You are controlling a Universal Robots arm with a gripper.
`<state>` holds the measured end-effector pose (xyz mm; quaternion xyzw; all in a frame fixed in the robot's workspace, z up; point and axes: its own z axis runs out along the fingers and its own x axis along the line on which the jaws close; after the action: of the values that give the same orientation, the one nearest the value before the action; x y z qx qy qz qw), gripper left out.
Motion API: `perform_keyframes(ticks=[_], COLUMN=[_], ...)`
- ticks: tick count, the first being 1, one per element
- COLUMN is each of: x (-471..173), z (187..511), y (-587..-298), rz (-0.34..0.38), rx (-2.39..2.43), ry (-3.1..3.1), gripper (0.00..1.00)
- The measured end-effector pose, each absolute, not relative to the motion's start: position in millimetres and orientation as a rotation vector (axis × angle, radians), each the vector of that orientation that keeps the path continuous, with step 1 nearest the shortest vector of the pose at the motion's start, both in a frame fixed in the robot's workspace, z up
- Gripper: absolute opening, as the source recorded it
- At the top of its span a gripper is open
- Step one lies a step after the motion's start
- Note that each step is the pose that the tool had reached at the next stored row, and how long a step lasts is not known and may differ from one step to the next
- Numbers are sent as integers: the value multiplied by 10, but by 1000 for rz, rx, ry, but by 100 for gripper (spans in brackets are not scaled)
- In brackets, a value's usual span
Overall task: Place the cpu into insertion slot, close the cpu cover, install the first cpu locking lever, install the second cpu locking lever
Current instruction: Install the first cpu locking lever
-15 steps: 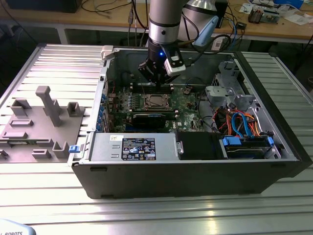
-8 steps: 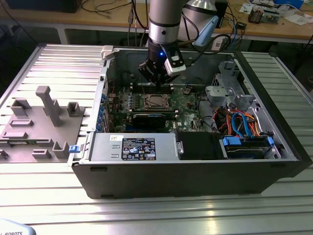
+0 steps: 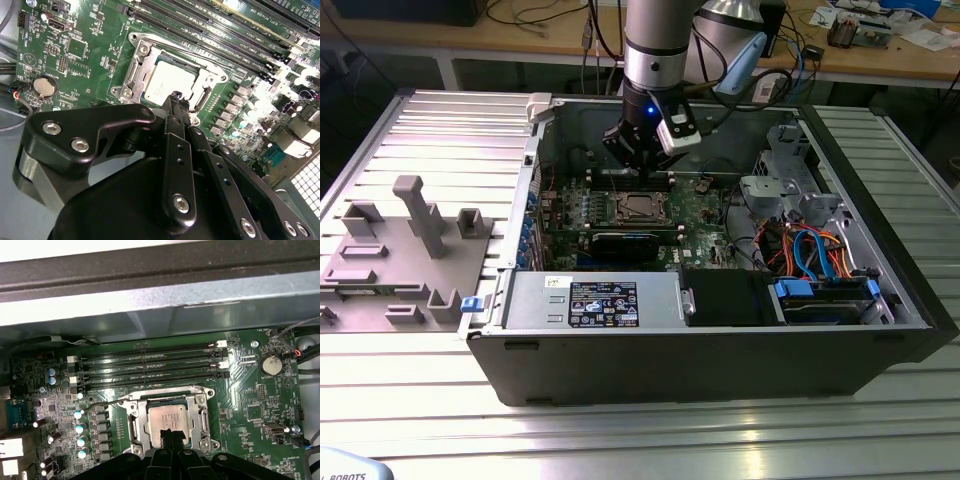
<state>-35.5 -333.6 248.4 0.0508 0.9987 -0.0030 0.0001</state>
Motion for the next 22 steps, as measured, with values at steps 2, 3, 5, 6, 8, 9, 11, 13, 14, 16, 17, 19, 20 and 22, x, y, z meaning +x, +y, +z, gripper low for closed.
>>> perform_keyframes(ticks=[2,3,5,6,8,9,11,13,14,16,17,19,20,22], x=[-355,-355,-355,-355,-355,-355,-355,-355,-355,-355,-355,-355,-355,-355], z=[2485,2485,2485,2485,2485,2485,2484,2484,2484,2484,2484,2485,2484,2484], y=[-3336,-3336,-3336,-3336,-3336,-3336,-3336,-3335,-3336,-3336,-3336,-3336,-3336,-3336], rz=[-9,-9,-9,-9,-9,-9,-9,-9,-9,-9,-9,-9,-9,-9], rx=[154,151,145,143,135,131,124,118,116,112,110,105,104,100], ry=[3138,3138,3138,3138,3138,3139,3139,3139,3139,3139,3139,3140,3140,3140], gripper=[11,11,11,11,11,11,11,11,11,11,11,11,11,11])
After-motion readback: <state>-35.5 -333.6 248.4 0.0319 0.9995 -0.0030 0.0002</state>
